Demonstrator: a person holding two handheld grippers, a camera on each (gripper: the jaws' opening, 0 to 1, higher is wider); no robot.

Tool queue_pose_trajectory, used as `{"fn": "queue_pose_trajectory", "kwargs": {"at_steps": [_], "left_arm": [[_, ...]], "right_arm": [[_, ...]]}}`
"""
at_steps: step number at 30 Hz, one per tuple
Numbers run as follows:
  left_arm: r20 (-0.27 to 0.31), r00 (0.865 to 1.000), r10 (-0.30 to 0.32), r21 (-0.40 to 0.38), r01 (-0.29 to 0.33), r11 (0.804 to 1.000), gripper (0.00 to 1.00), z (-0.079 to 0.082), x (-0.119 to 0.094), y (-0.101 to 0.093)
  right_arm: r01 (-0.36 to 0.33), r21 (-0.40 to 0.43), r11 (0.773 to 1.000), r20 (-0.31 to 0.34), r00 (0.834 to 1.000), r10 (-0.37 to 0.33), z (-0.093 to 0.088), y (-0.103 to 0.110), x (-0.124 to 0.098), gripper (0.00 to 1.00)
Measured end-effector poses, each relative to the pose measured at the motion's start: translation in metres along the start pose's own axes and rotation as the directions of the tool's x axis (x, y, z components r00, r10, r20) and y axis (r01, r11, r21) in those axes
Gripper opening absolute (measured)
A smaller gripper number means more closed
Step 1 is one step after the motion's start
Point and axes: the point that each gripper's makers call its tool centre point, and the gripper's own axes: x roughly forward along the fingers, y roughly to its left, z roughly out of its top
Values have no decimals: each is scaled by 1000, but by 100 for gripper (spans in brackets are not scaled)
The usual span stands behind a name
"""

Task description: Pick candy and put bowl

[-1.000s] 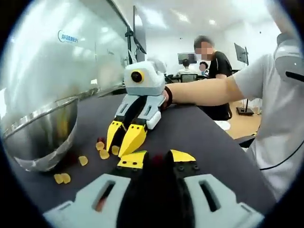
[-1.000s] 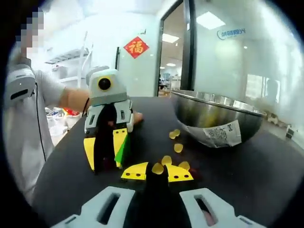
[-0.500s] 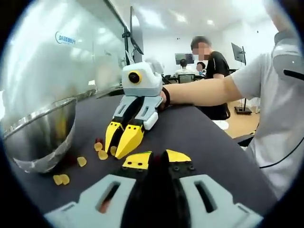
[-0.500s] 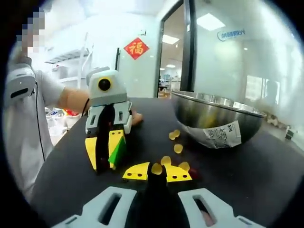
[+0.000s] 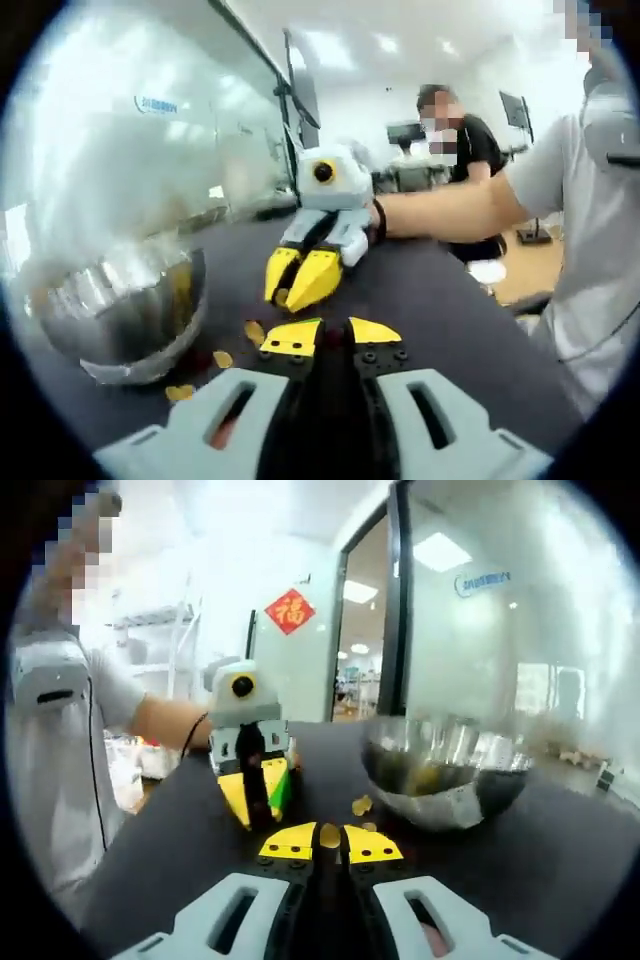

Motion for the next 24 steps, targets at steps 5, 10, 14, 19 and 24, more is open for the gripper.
{"fn": "queue_pose_trajectory", "kwargs": {"at_steps": [5, 10, 14, 19, 24], "left_arm": [[107, 947, 303, 24, -307, 951, 2, 64, -24, 103], [42, 909, 414, -19, -413, 910, 2, 66, -22, 154], [41, 912, 409, -60, -406, 912, 6, 58, -17, 155], [63, 933, 355, -98, -348, 932, 37, 53, -16, 142], [40, 932, 361, -62, -358, 932, 27, 49, -21, 139]], "right_arm": [[224, -72, 972, 64, 974, -219, 55, -60, 3, 5], [306, -36, 951, 66, 950, -304, 82, -97, 27, 5], [331, -62, 942, 78, 942, -326, 83, -106, 42, 10], [289, -52, 956, 20, 957, -288, 64, -102, 53, 23], [276, -45, 960, 20, 961, -275, 66, -100, 50, 21]]}}
